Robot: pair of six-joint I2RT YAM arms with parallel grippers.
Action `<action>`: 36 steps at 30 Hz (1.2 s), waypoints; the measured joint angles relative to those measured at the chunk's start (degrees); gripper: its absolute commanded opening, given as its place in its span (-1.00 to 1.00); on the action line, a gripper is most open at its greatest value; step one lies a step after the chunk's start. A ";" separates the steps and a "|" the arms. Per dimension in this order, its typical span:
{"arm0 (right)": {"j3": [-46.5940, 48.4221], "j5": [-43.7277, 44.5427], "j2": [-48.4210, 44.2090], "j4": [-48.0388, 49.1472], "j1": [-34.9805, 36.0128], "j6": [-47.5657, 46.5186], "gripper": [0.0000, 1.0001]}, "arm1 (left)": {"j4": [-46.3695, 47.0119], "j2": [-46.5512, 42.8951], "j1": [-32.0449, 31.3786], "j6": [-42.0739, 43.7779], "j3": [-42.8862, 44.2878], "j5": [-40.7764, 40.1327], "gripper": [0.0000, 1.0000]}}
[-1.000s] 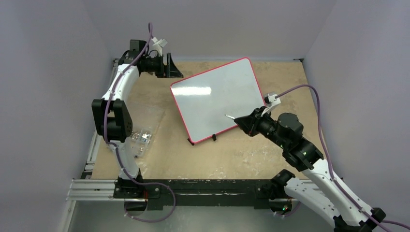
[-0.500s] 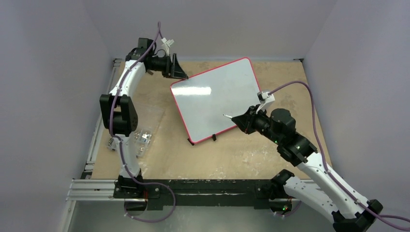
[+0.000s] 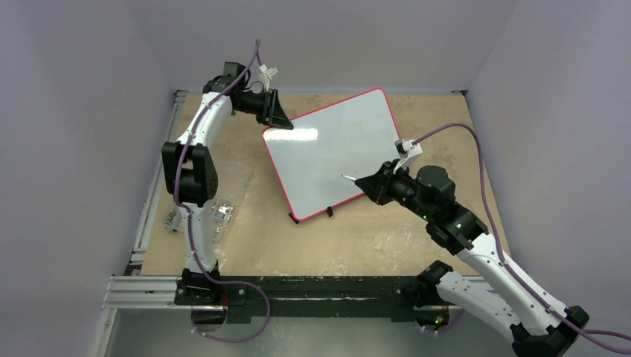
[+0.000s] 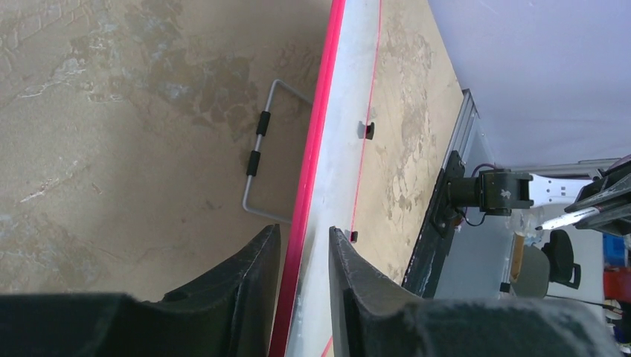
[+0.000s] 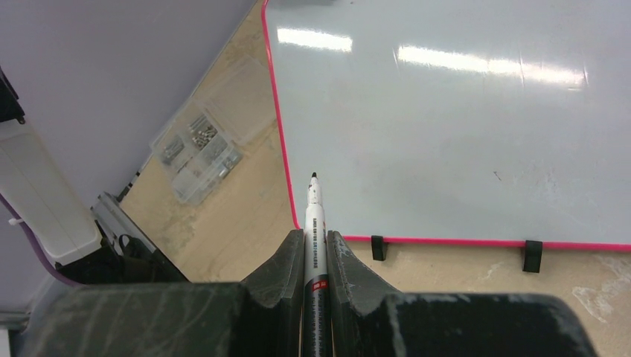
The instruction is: Write a sentence on the whiteboard
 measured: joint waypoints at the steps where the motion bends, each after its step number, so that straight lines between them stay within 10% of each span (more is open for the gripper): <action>1: 0.00 -0.15 0.09 0.02 0.00 0.00 -1.00 | -0.17 0.00 0.00 0.20 0.00 0.00 -0.45; 25: 0.90 -0.59 0.46 0.02 0.00 0.22 -1.00 | -1.81 0.00 -0.11 2.21 0.22 0.90 -0.38; 31: 0.92 -0.59 0.44 0.02 0.00 0.28 -1.00 | -1.88 0.52 -0.24 2.27 0.22 1.22 -0.95; 36: 0.90 -0.59 0.42 0.02 0.00 0.50 -1.00 | -2.82 0.72 -0.81 2.08 0.61 4.37 -1.00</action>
